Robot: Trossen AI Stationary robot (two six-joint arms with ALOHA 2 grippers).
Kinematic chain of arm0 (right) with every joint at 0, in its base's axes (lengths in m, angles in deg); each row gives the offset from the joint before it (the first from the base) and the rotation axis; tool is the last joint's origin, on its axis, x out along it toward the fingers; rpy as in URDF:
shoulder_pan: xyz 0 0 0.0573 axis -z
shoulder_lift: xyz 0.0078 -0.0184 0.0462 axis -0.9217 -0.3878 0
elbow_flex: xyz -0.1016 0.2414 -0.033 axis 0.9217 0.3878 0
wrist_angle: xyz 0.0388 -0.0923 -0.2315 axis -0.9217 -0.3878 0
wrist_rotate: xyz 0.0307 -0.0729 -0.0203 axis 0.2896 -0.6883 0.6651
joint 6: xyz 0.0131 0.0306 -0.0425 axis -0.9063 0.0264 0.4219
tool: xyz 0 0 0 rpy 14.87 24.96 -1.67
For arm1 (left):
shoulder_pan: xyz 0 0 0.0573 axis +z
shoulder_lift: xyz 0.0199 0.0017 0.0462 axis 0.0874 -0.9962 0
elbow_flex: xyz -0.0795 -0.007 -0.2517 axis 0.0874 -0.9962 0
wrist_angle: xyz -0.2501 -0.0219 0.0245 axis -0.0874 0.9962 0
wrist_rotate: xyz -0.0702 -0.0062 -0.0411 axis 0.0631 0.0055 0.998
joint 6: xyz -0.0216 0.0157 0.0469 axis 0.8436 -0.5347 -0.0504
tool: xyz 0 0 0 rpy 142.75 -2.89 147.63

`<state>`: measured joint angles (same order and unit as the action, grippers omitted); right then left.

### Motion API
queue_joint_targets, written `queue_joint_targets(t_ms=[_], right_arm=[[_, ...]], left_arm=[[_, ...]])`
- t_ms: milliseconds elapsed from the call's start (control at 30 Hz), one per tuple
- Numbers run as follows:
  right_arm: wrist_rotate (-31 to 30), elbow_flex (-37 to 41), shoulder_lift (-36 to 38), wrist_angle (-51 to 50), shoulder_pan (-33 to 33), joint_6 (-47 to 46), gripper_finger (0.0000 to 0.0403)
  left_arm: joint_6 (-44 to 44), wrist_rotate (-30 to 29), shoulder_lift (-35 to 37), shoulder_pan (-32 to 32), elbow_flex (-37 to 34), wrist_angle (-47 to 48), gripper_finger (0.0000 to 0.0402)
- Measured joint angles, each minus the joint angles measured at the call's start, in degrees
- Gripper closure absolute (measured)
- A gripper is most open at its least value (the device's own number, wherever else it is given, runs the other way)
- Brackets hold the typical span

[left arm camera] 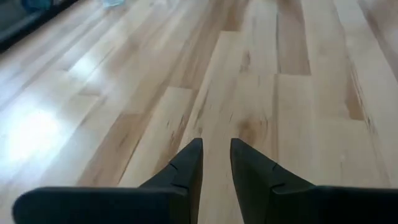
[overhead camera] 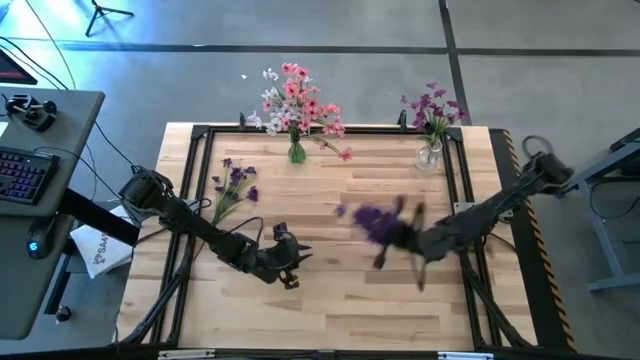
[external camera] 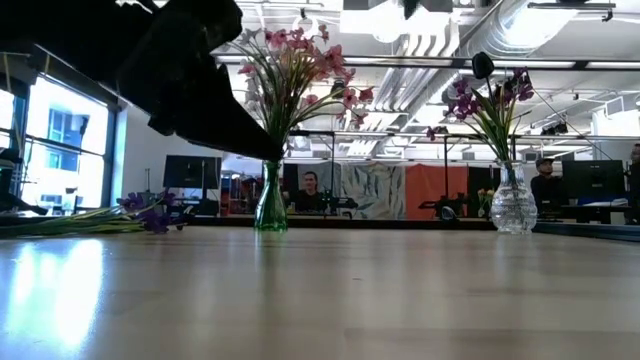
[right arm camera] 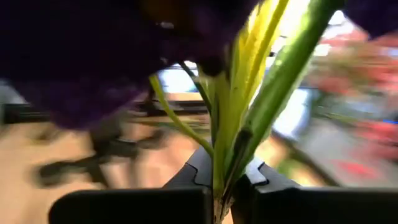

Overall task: Sort flowers into vase by color
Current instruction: Put the middle purple flowers into the transparent vase

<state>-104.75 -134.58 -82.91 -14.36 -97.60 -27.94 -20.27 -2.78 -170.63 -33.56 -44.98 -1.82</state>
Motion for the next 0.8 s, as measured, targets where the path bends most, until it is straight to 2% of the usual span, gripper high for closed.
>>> queue_joint_targets(t_ms=[133,300,400,567,700,800], right_arm=[[-13.57,7.47,12.31,-10.93,0.63,-3.91,0.0399],[-24.67,10.1,30.97,-29.17,6.46,-11.93,0.04],[-26.63,9.65,39.69,-35.38,12.85,-13.05,0.04],[-26.74,9.11,49.18,-34.98,23.51,-7.64,0.0401],[-26.37,9.11,50.76,-35.44,29.99,-5.0,0.0401],[-25.12,9.27,48.78,-35.64,33.94,-4.3,0.0402]], left_arm=[[2.46,-0.03,0.21,0.14,-1.22,-0.57,0.033],[4.71,-0.03,0.1,0.14,-2.49,-1.59,0.033],[4.77,-0.03,0.11,0.14,-2.64,-2.44,0.033],[4.13,-0.19,0.12,0.3,-2.64,-4.56,0.033],[4.17,-0.21,0.12,0.84,-2.64,-5.39,0.033],[4.17,-0.21,0.1,1.21,-2.64,-6.03,0.033]])
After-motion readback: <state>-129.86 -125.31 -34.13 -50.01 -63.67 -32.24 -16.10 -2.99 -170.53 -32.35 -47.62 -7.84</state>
